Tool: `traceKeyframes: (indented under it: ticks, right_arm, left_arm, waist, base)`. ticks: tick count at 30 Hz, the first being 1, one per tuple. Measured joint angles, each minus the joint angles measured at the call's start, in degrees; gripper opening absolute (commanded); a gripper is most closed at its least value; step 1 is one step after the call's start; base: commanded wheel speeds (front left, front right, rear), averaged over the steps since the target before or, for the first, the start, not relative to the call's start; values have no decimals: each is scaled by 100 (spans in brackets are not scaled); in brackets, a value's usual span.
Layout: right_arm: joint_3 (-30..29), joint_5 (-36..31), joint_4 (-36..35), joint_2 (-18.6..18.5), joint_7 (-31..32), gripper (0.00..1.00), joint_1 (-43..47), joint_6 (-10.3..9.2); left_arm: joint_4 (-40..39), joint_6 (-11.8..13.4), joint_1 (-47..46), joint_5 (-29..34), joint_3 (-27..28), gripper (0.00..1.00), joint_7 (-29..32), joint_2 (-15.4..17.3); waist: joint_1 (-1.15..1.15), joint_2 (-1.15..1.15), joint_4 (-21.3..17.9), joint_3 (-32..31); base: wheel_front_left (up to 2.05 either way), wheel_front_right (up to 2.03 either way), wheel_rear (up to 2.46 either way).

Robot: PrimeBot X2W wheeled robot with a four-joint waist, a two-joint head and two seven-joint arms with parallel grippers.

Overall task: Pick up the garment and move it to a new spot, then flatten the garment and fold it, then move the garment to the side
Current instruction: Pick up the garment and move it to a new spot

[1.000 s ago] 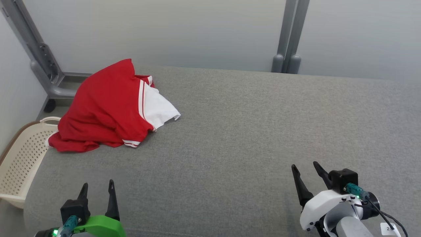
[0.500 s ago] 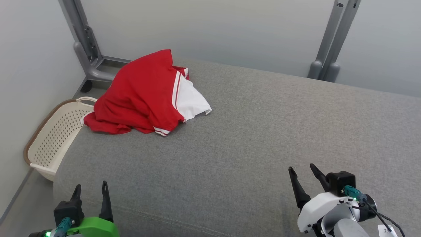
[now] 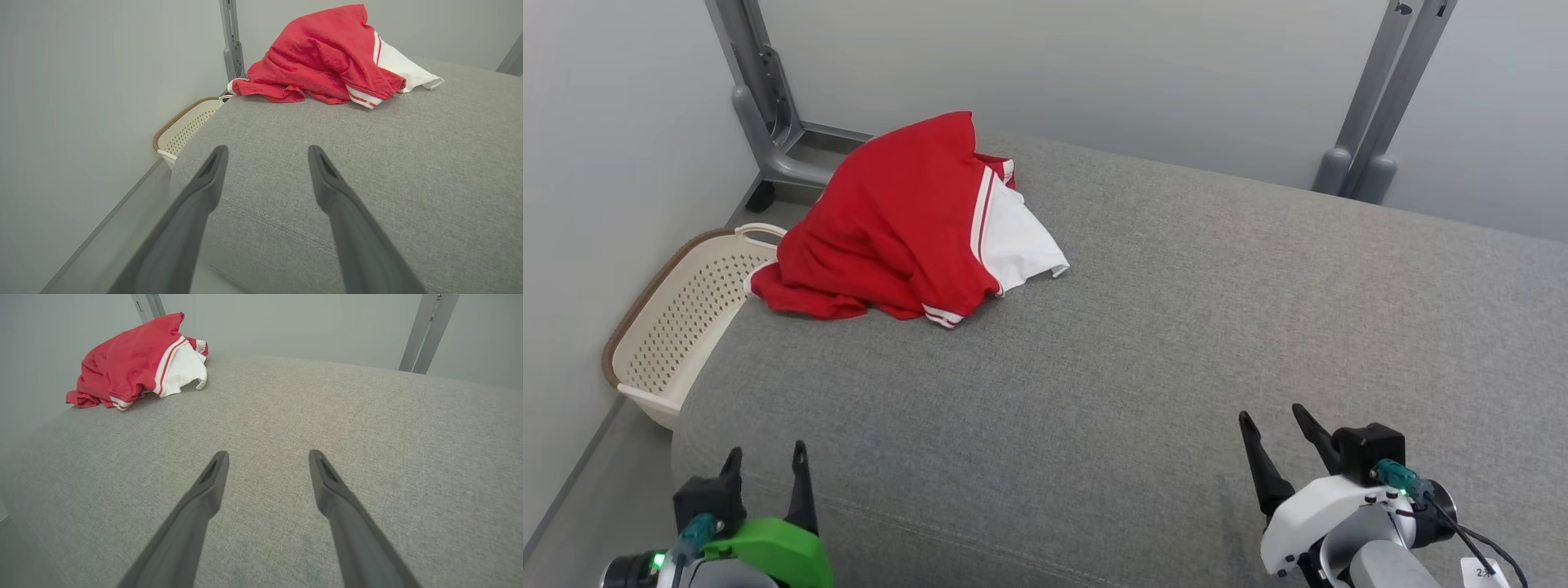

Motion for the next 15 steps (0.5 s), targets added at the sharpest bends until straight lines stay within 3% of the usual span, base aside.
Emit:
traceKeyframes:
  ticks: [7,15]
  right_arm:
    - [-85,-172,-102,1,67,100,-60,0]
    - [-76,-526,-571,1,396,100,-301,0]
  left_arm:
    - [595,-254,-1086,-120,-183,100,1245,74]
    - [1416,-287,-2847,-382,-101,100,2278,22]
  waist:
    - [0,0,-27,165]
    - [0,0,-227,654]
  base:
    - [0,0,0]
    - [0,0,0]
